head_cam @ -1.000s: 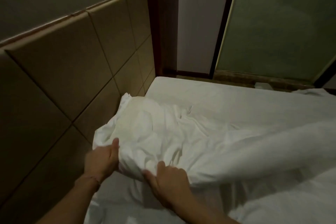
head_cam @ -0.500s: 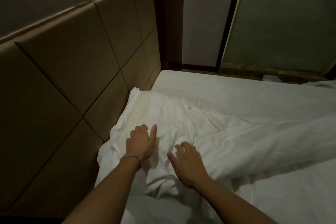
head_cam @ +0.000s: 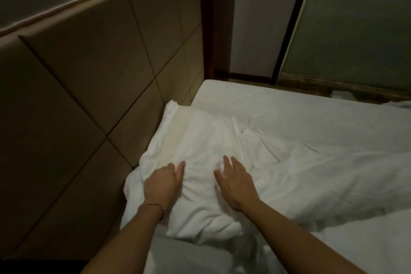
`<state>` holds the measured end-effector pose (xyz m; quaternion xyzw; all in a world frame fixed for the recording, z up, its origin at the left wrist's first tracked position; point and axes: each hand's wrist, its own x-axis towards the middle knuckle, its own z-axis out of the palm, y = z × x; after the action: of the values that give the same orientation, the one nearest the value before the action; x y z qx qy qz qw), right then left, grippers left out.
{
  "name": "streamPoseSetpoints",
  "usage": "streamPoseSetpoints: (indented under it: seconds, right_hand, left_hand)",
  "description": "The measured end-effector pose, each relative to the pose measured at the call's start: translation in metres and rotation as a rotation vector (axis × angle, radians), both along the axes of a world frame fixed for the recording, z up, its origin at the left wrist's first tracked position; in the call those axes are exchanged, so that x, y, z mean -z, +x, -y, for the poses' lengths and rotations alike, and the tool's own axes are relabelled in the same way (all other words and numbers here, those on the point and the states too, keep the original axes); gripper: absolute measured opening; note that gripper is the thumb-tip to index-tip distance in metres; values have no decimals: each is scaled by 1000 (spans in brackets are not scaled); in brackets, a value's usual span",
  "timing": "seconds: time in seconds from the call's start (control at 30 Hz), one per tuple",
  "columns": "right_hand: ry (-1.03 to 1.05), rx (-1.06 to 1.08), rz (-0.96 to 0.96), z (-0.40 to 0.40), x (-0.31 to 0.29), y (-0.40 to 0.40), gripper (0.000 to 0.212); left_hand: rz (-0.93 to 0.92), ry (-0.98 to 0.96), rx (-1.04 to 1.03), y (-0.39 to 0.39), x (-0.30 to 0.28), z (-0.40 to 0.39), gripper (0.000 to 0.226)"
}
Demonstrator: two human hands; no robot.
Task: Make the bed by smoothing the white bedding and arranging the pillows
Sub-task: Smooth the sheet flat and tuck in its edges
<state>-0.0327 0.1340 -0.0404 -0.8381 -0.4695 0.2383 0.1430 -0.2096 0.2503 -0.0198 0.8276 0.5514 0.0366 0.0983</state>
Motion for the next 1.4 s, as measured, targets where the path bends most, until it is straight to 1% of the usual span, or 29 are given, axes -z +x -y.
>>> streamPoseSetpoints:
  seconds: [0.1,0.23,0.27,0.33,0.43,0.57,0.6,0.67,0.7,0.73,0.77,0.83,0.87,0.9,1.0,1.1,1.17,1.23,1.27,1.33,1.4]
  right_hand:
    - [9,-71,-15,-17,-1,-15,93]
    - [17,-161,-32,-34,-1,-39,99]
    - [9,-187,-32,-36,1,-46,99]
    - [-13,-238,-31,-34,6,-54,100]
    - [-18,-272,-20,-36,4,-52,102]
    - [45,-251,32,-56,-8,-36,100]
    - [51,-258,47,-62,-12,-33,103]
    - [48,-275,74,-75,-21,-26,119]
    - [51,-285,96,-84,-25,-22,123]
    - [60,-294,123,-93,-28,-17,119]
    - [80,-299,147,-104,-29,-11,107]
    - [108,-308,172,-127,-28,2,75]
    - [104,-323,188,-139,-26,9,64]
    - [98,-345,205,-152,-23,16,60]
    - [73,-421,247,-189,-14,33,59]
    - [91,-519,288,-221,-2,42,63]
    - [112,-567,294,-237,6,46,65]
    - [188,-584,288,-247,15,49,53]
    - [223,-583,288,-251,18,51,48]
    - [248,-600,298,-260,21,59,47]
    - [236,-637,306,-271,19,67,50]
  left_hand:
    - [16,46,-60,-46,-2,-11,54]
    - [0,29,-127,-105,10,-4,45]
    - [-20,22,-147,-114,14,1,45]
    - [-55,-7,-191,-123,22,10,53]
    - [-7,-17,-283,-115,21,9,65]
    - [88,-14,-277,-72,-4,-33,65]
    - [104,-16,-258,-57,-11,-46,62]
    - [144,-28,-200,-26,-21,-68,57]
    - [166,-44,-176,-10,-23,-76,55]
    - [181,-64,-159,4,-22,-83,55]
    - [187,-91,-151,15,-18,-89,55]
    - [163,-153,-152,33,-6,-94,57]
    - [140,-170,-165,40,2,-95,58]
    - [111,-177,-178,46,9,-96,59]
    - [32,-161,-224,60,22,-107,61]
    - [16,-157,-248,68,33,-121,62]
    - [-2,-155,-240,71,41,-122,68]
    - [-20,-156,-220,71,47,-118,75]
    - [-26,-157,-213,70,51,-117,75]
    - [-38,-161,-198,67,57,-116,79]
    - [-10,-152,-195,65,56,-114,86]
